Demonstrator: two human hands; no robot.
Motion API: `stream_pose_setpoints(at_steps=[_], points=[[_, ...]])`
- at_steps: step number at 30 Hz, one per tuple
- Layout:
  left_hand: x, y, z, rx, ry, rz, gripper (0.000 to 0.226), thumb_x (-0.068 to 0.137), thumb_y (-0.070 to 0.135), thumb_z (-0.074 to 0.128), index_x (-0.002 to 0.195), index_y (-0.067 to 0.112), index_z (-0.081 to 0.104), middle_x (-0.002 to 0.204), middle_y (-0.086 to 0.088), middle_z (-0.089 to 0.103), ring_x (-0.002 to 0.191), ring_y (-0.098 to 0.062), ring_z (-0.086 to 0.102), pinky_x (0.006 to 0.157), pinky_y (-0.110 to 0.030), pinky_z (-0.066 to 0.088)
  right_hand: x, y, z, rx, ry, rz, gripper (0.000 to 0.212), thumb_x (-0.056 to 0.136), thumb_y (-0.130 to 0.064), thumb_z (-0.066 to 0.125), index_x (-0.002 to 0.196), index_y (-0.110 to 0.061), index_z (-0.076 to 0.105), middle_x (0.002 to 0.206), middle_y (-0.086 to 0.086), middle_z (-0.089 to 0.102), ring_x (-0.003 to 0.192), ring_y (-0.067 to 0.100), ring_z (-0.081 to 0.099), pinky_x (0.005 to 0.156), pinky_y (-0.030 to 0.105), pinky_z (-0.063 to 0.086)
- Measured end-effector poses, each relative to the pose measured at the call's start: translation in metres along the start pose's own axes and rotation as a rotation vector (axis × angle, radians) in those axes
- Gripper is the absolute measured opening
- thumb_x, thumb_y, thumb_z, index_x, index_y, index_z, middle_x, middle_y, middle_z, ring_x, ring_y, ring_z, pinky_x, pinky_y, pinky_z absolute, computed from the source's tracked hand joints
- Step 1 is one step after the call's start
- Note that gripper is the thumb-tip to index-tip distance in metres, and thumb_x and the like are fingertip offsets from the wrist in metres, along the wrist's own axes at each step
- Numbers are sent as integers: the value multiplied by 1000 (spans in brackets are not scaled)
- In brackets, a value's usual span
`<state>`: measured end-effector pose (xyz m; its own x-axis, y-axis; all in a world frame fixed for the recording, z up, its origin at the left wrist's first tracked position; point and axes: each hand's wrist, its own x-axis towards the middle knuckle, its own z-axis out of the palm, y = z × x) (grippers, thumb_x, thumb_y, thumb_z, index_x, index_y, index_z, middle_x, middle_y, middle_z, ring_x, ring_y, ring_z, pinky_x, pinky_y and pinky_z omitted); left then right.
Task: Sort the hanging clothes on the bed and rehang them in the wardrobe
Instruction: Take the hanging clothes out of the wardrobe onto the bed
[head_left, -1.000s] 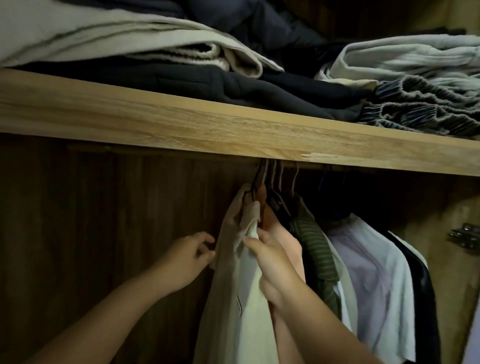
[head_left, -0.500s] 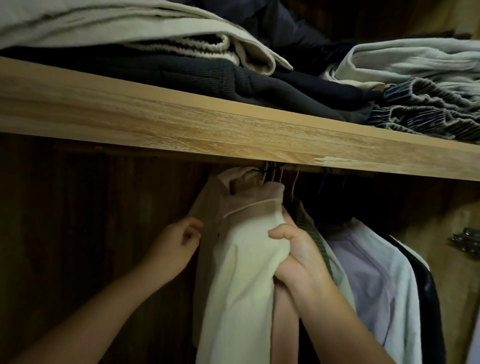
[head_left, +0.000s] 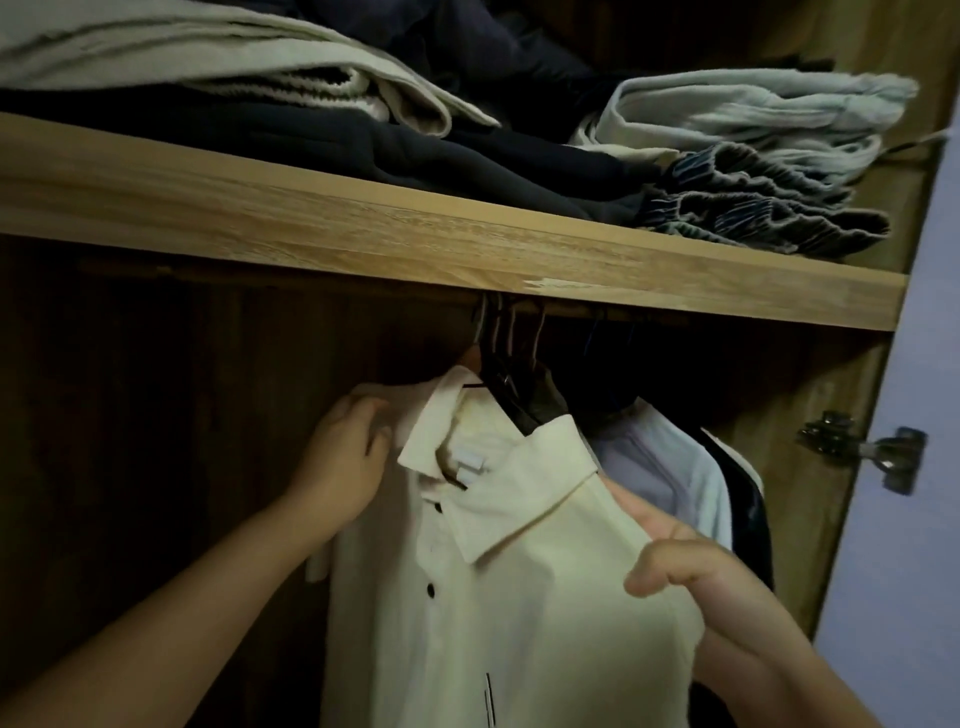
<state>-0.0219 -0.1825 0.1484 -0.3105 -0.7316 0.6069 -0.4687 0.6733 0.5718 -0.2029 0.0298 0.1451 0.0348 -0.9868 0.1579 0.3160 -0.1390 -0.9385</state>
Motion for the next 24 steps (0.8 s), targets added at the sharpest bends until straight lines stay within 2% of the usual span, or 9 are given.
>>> stream_pose_setpoints(at_steps=[4, 5, 7, 9, 12, 15, 18, 21, 24], points=[[-18, 16, 9, 95, -74, 46, 46, 100, 30, 34, 144, 17, 32, 149, -8, 30, 136, -26, 27, 110, -38, 24, -49, -14, -8, -83, -63, 92, 78, 49, 10, 38, 117, -15, 66, 111, 24, 65, 94, 37, 65, 72, 38, 55], [-22, 18, 12, 147, -100, 78, 48, 98, 38, 31, 142, 18, 36, 147, -7, 34, 136, -26, 28, 110, -39, 24, -60, -16, -12, -100, -73, 105, 79, 49, 10, 36, 120, -13, 63, 112, 25, 63, 94, 37, 64, 73, 38, 54], [-34, 26, 15, 191, -110, 170, 55, 88, 47, 27, 122, 15, 55, 118, -7, 57, 115, -27, 48, 91, -38, 36, -80, -21, -21, -126, -67, 128, 81, 49, 10, 38, 124, -12, 60, 115, 27, 61, 94, 38, 63, 76, 38, 53], [-50, 37, 17, 141, -69, 218, 38, 91, 40, 40, 92, 8, 61, 83, -5, 59, 83, -25, 53, 66, -33, 34, -101, -26, -28, -180, -46, 139, 79, 50, 8, 44, 126, -10, 58, 120, 28, 59, 98, 39, 62, 81, 39, 51], [-77, 48, 22, 55, -40, 230, 26, 92, 20, 54, 68, 10, 52, 62, -5, 53, 61, -21, 50, 54, -31, 32, -133, -37, -33, -329, 22, 159, 66, 60, 13, 45, 118, -13, 65, 119, 21, 64, 98, 34, 66, 79, 37, 55], [-103, 61, 30, 71, -14, 254, 39, 92, 22, 54, 58, 27, 35, 52, 2, 44, 53, -21, 47, 51, -32, 31, -157, -48, -28, -637, 160, 153, 53, 83, 14, 49, 106, -28, 71, 109, 7, 71, 92, 26, 70, 76, 34, 58], [-122, 76, 39, 16, 20, 248, 42, 91, 18, 57, 58, 34, 35, 50, 7, 42, 50, -17, 45, 53, -34, 36, -176, -50, -19, -931, 313, 123, 32, 90, -14, 60, 99, -42, 70, 91, 5, 73, 84, 28, 70, 84, 37, 56], [-132, 88, 45, -35, 48, 302, 31, 90, 23, 56, 61, 24, 45, 49, 9, 43, 48, -15, 45, 50, -31, 33, -194, -47, -18, -1199, 543, 47, 21, 88, -33, 57, 107, -41, 64, 58, 11, 50, 57, 23, 51, 65, 22, 48], [-138, 100, 50, -71, 33, 352, 27, 83, 32, 46, 65, 15, 55, 49, 4, 48, 48, -14, 47, 48, -28, 33, -211, -45, -5, -1363, 643, -37, 15, 88, -37, 53, 86, -38, 68, 61, 8, 60, 55, 20, 53, 61, 29, 48]])
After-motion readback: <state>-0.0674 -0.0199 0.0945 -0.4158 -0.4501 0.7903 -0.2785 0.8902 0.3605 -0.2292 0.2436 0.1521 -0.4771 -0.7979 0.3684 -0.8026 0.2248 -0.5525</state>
